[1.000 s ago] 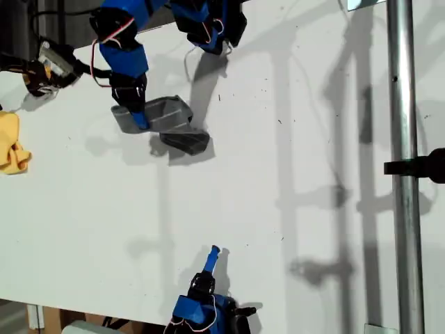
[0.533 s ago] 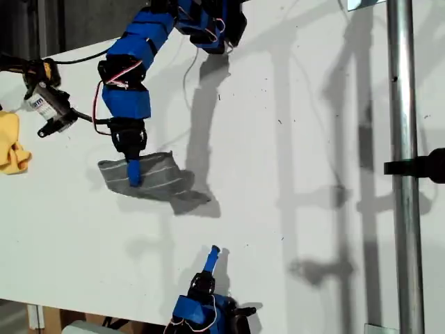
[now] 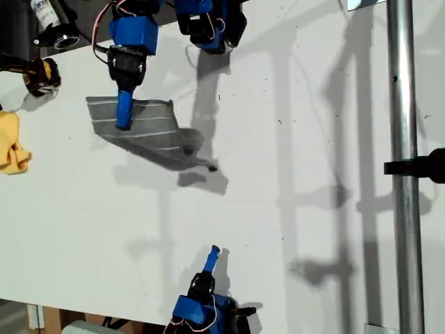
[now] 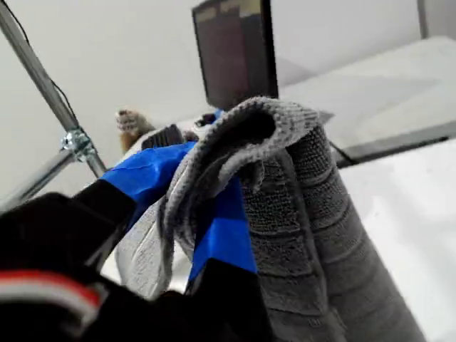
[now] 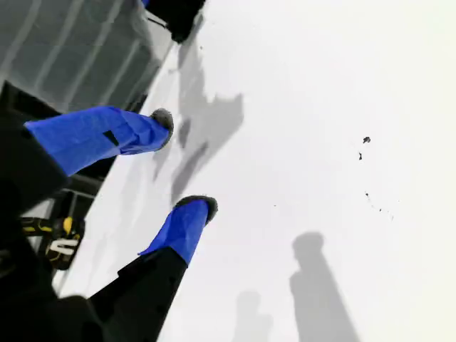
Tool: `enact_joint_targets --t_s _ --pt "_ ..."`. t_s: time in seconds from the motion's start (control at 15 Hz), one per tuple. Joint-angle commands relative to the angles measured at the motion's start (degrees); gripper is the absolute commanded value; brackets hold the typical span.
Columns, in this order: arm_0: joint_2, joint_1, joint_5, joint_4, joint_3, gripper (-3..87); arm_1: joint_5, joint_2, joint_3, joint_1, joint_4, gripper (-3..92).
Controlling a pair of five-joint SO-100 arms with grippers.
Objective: Grasp corners of a towel and fold twice.
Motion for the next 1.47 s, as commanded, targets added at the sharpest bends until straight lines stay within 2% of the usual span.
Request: enact_joint_targets --t_s 0.0,0.13,0.33,0.4,0.47,0.53,0.67,0.73,0.8,0.87,1.13,1.27,1.4 --pt "0.35 -1.32 0.44 -1.32 -1.58 18.1 4.04 8.17 11.51 0.62 -3.60 -0.1" --pt "0.35 -1.49 0.62 -1.67 -1.76 18.1 3.43 -6.24 -1.76 -0.09 1.58 -0.1" --pt "0.35 -0.62 -0.26 -1.32 -2.02 17.9 2.29 -48.16 -43.68 1.85 34.72 -0.1" --pt "0.35 -0.26 -0.53 -1.05 -2.29 17.8 2.11 -56.07 -48.87 2.55 39.64 -0.1" --pt "0.35 -0.09 -0.70 -0.35 -2.46 17.8 1.23 -60.12 -51.94 3.08 41.13 -0.1" --pt "0.35 0.00 -0.97 0.00 -2.46 17.8 -0.26 -62.23 -57.22 2.72 41.13 -0.1" --pt "0.35 -0.09 -0.88 0.00 -2.37 17.8 -3.43 -58.54 -60.21 2.55 35.24 -0.1" --pt "0.35 -0.35 -0.62 -0.18 -2.37 17.8 -6.50 -53.44 -58.27 2.11 29.88 -0.1" --pt "0.35 -0.44 -0.62 -0.62 -2.37 17.8 -10.90 -45.97 -51.86 0.62 18.81 -0.1" --pt "0.35 -0.53 -0.62 -0.88 -2.37 17.8 -13.80 -41.92 -49.48 -0.70 12.04 -0.1" --pt "0.35 -0.18 -0.97 -2.02 -2.29 17.6 -15.73 -39.46 -40.61 -3.52 -5.98 -0.1" --pt "0.35 0.18 -1.14 -0.70 -2.81 17.6 -11.34 -32.61 -30.06 -4.13 -2.55 -0.1" --pt "0.44 0.09 -1.05 -0.18 -2.20 17.8 -0.79 -16.96 -9.40 -2.64 3.69 -0.1"
